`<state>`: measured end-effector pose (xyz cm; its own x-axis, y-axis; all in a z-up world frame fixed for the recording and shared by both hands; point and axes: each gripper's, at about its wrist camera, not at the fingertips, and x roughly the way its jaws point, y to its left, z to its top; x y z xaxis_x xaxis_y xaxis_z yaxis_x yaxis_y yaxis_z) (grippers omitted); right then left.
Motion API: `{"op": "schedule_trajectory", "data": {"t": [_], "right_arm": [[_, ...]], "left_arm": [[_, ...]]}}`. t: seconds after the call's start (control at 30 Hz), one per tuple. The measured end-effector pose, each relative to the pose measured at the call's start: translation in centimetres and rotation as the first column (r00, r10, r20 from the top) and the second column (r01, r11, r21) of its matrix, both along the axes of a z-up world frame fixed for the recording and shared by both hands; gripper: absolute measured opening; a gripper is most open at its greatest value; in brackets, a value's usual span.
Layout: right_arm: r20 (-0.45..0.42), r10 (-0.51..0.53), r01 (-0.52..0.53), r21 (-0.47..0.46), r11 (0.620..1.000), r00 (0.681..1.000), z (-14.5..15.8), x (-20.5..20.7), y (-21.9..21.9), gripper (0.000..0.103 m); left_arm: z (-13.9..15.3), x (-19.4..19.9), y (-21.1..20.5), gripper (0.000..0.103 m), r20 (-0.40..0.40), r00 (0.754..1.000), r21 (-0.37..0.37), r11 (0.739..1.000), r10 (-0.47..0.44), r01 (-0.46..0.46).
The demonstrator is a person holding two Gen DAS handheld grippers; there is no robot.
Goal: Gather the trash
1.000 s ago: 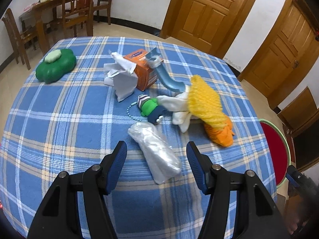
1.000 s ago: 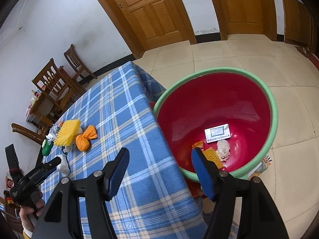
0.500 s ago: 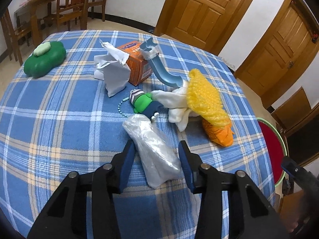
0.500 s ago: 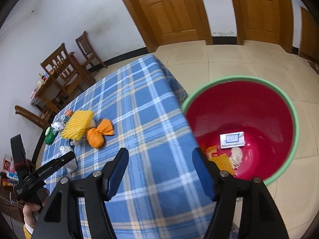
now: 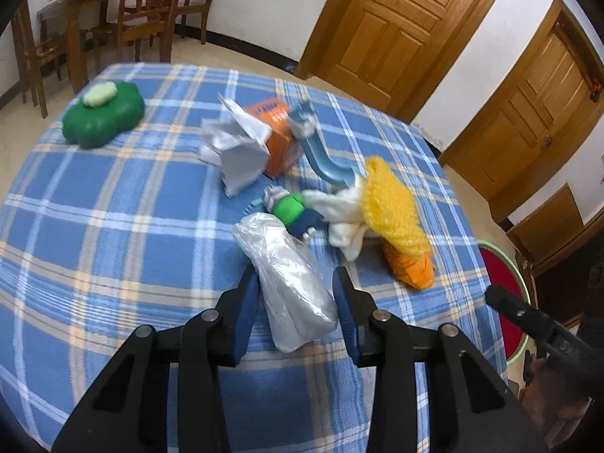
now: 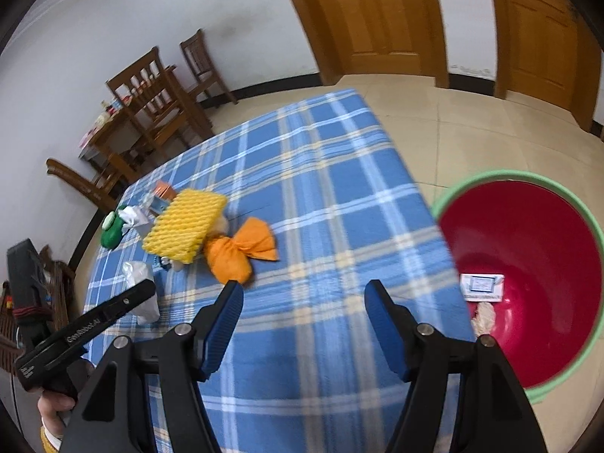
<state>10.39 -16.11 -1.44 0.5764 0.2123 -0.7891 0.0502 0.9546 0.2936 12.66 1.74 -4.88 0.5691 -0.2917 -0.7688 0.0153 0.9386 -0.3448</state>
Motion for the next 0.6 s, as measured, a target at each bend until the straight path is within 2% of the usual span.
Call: {"op": "schedule_trajectory", "data": {"t": [0.13, 0.47, 0.6], "right_arm": [[-0.008, 0.047, -0.047, -0.001, 0.999, 0.999, -0.3, 1.1, 1.5, 0.07], [-0.035, 0.169, -0.17, -0.029, 0.985, 0.985, -1.5, 3.8, 4.9, 0.069], [-0.041, 0.182, -0.183, -0.029, 0.983, 0.982, -1.9, 4.3, 5.6, 0.055]], "left_arm": [[0.7, -0.3, 0.9, 0.04, 0.022, 0.999, 0.022, 0.999, 0.038, -0.038], [0.9, -0.9, 2.4, 0.04, 0.021, 0.994, 0.027, 0.994, 0.106, -0.107], [0.9, -1.1, 2.6, 0.04, 0.022, 0.993, 0.029, 0.993, 0.114, -0.115]]}}
